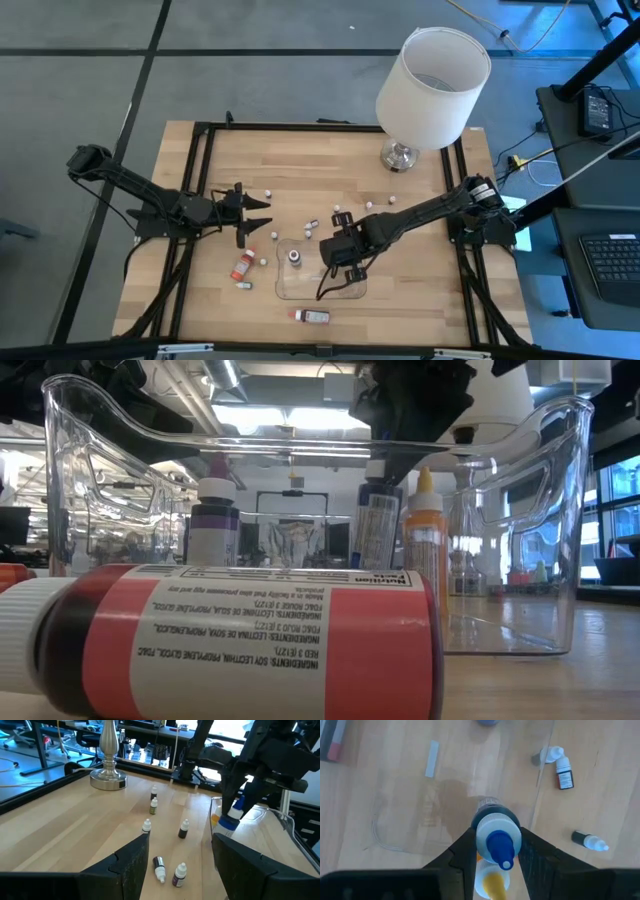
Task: Pick & Place food coloring
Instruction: Put the big blue food coloring bottle into the container
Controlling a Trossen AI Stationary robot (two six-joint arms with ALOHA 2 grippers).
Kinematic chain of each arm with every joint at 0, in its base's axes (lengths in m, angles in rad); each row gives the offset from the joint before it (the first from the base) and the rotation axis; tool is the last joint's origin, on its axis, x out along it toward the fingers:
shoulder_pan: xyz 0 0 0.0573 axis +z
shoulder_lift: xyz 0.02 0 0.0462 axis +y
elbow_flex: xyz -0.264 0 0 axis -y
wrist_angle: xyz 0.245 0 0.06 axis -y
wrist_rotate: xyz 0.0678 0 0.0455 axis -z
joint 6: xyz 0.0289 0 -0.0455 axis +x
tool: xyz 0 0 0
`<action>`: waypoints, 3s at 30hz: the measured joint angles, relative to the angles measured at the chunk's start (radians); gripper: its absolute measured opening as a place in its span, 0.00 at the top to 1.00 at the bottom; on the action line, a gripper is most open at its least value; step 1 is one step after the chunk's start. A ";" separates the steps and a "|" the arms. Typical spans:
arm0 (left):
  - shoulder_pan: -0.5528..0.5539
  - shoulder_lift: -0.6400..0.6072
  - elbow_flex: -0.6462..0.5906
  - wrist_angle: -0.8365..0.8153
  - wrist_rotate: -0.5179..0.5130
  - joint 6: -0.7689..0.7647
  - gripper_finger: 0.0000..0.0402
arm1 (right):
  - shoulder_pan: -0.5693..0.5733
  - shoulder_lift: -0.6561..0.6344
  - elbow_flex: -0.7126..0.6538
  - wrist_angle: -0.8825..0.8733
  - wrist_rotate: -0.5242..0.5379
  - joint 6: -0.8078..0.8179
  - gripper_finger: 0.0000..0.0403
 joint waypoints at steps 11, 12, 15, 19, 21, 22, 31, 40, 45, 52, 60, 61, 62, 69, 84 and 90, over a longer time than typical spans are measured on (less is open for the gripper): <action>0.000 0.000 0.000 0.000 0.000 0.000 0.47 | 0.000 0.000 0.000 0.000 0.006 0.000 0.64; 0.000 0.000 0.000 0.000 0.000 0.000 0.47 | 0.000 0.000 0.000 0.000 0.006 0.000 0.65; 0.000 0.000 0.000 0.000 0.000 0.000 0.47 | 0.000 0.000 0.000 0.000 0.006 0.000 0.66; 0.000 0.000 0.000 0.000 0.000 0.000 0.47 | 0.000 0.000 0.000 0.000 0.004 0.000 0.69; 0.000 0.000 0.000 0.000 0.000 0.000 0.47 | 0.000 0.000 0.000 0.000 0.004 0.000 0.70; 0.000 0.000 0.000 0.000 0.000 0.000 0.47 | 0.000 0.000 0.000 0.000 0.004 0.000 0.70; 0.000 0.000 0.000 0.000 0.000 0.000 0.47 | 0.000 0.000 0.000 0.000 0.003 0.000 0.71; 0.000 0.000 0.000 0.000 0.000 0.000 0.47 | 0.000 0.000 0.000 0.000 0.003 0.000 0.71; 0.000 0.000 0.000 0.000 0.000 0.000 0.47 | -0.001 0.000 0.017 -0.002 0.041 -0.003 0.68; 0.000 0.000 0.000 0.000 0.000 0.000 0.47 | 0.002 -0.001 0.126 -0.025 0.045 0.000 0.43; 0.000 0.000 0.000 0.000 0.000 0.000 0.47 | 0.068 -0.002 0.197 0.076 0.097 -0.023 0.28; 0.000 0.000 0.000 0.000 0.000 0.000 0.47 | 0.086 -0.002 0.196 0.100 0.131 -0.049 0.28; 0.000 0.000 0.000 0.000 0.000 0.000 0.47 | 0.105 -0.002 0.196 0.121 0.173 -0.074 0.28; 0.000 0.000 0.000 0.001 0.000 0.000 0.47 | 0.167 0.020 0.195 0.138 0.318 0.015 0.28; 0.000 0.000 0.000 0.008 0.000 0.000 0.47 | 0.113 0.197 0.194 0.147 0.210 0.110 0.28; 0.000 0.000 0.000 0.008 0.000 0.000 0.47 | 0.083 0.257 0.194 0.137 0.193 0.110 0.28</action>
